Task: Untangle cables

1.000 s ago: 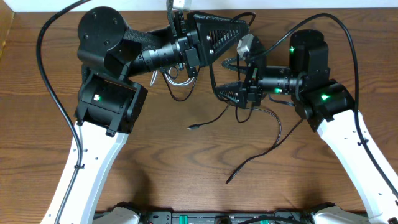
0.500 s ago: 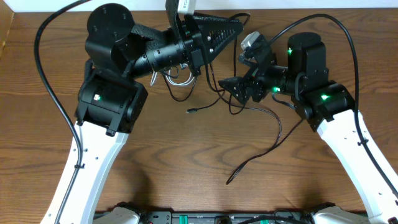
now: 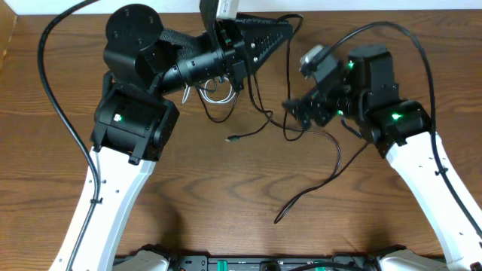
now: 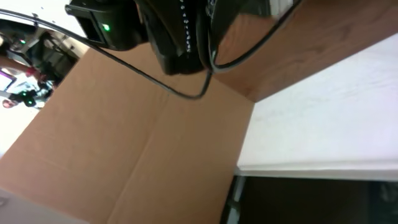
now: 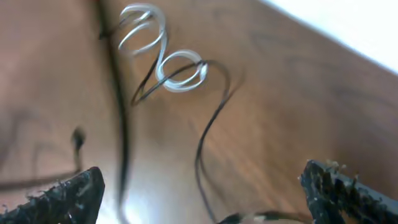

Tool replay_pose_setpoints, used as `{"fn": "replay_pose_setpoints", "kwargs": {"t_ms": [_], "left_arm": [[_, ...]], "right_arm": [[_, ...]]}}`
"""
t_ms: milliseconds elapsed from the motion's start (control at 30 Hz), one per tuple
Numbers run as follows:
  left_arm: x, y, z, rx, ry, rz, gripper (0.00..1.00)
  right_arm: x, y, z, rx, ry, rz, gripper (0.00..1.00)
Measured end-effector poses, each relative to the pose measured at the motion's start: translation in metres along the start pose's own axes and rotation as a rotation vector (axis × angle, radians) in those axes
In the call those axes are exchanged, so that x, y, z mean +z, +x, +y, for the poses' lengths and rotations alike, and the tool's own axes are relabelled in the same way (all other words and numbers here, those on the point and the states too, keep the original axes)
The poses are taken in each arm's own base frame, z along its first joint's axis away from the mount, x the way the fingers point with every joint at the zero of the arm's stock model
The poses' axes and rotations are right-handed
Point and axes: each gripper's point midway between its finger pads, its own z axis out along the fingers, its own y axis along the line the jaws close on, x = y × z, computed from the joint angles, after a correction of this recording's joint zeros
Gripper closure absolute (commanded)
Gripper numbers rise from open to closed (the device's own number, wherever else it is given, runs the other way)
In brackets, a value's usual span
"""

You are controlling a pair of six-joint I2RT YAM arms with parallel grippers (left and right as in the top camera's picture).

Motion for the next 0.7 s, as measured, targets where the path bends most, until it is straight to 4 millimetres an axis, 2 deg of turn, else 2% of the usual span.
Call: {"fn": "replay_pose_setpoints", "kwargs": {"t_ms": [133, 367, 533, 700], "left_arm": [[0.0, -0.002, 0.005, 0.009, -0.029, -0.014, 0.92], [0.0, -0.004, 0.008, 0.012, -0.045, -0.022, 0.93], [0.0, -0.004, 0.008, 0.012, -0.045, -0.022, 0.93], [0.0, -0.004, 0.008, 0.0, -0.044, -0.022, 0.93]], "right_arm": [[-0.001, 0.005, 0.014, -0.037, -0.077, 0.013, 0.01], [-0.009, -0.016, 0.053, -0.1, -0.31, -0.108, 0.01], [-0.018, -0.031, 0.071, -0.14, -0.423, -0.195, 0.01], [-0.022, -0.038, 0.078, -0.163, -0.463, -0.234, 0.01]]}}
